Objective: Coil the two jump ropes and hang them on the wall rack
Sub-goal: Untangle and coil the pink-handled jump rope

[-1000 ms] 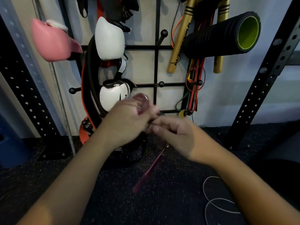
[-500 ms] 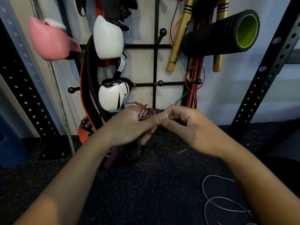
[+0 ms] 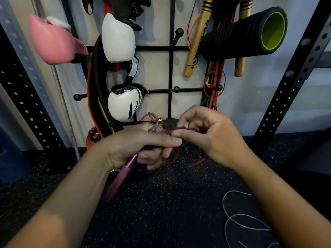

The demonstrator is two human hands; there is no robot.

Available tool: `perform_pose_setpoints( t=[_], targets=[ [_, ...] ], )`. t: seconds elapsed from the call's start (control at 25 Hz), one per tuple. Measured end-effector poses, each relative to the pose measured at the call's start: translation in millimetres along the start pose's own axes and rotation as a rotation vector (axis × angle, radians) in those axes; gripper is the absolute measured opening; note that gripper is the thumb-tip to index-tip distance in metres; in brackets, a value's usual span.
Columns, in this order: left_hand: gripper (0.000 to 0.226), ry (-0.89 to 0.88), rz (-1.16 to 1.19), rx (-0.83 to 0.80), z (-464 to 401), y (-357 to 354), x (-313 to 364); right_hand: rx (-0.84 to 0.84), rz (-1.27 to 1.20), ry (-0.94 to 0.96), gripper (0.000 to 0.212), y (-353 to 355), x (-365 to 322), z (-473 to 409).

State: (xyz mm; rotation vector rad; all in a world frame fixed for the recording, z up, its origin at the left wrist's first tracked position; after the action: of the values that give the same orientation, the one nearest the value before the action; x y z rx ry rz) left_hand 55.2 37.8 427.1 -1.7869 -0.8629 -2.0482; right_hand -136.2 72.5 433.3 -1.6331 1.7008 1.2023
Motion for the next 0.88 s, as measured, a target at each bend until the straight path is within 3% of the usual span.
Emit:
perform_pose_setpoints(
  t=[0.16, 0.32, 0.44, 0.52, 0.6, 0.72, 0.88],
  targets=[
    [0.03, -0.192, 0.475, -0.189, -9, -16, 0, 0.045, -0.403, -0.158, 0.023, -9, 12, 1],
    [0.033, -0.296, 0.638, -0.104, -18, -21, -3, 0.077, -0.755, -0.378, 0.053, -37, 32, 16],
    [0.036, -0.271, 0.638, 0.143, -20, -16, -1, 0.064, -0.748, -0.358, 0.073, -49, 36, 20],
    [0.037, -0.239, 0.604, 0.293, -19, -14, 0, 0.077, -0.576, -0.289, 0.061, -49, 35, 19],
    [0.032, -0.214, 0.491, 0.313, -18, -14, -3, 0.112, -0.413, -0.253, 0.046, -48, 34, 21],
    [0.02, -0.189, 0.37, 0.28, -23, -19, -8, 0.172, -0.419, -0.274, 0.039, -48, 37, 20],
    [0.019, -0.167, 0.43, 0.487, -33, -28, -2, 0.224, -0.47, -0.204, 0.032, -49, 40, 16]
  ],
)
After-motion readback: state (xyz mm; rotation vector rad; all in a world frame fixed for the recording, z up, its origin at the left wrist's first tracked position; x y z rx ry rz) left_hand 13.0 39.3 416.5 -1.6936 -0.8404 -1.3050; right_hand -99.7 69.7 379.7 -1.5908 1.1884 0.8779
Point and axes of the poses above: each hand's wrist, its own z-axis away from the middle knuckle, its own y-axis out of the back of the hand, x = y × z, the point moved 2 cm from there along -z, towards the middle knuckle, and after that the axes turned 11 degrees about -z, right-handed, at the moved point
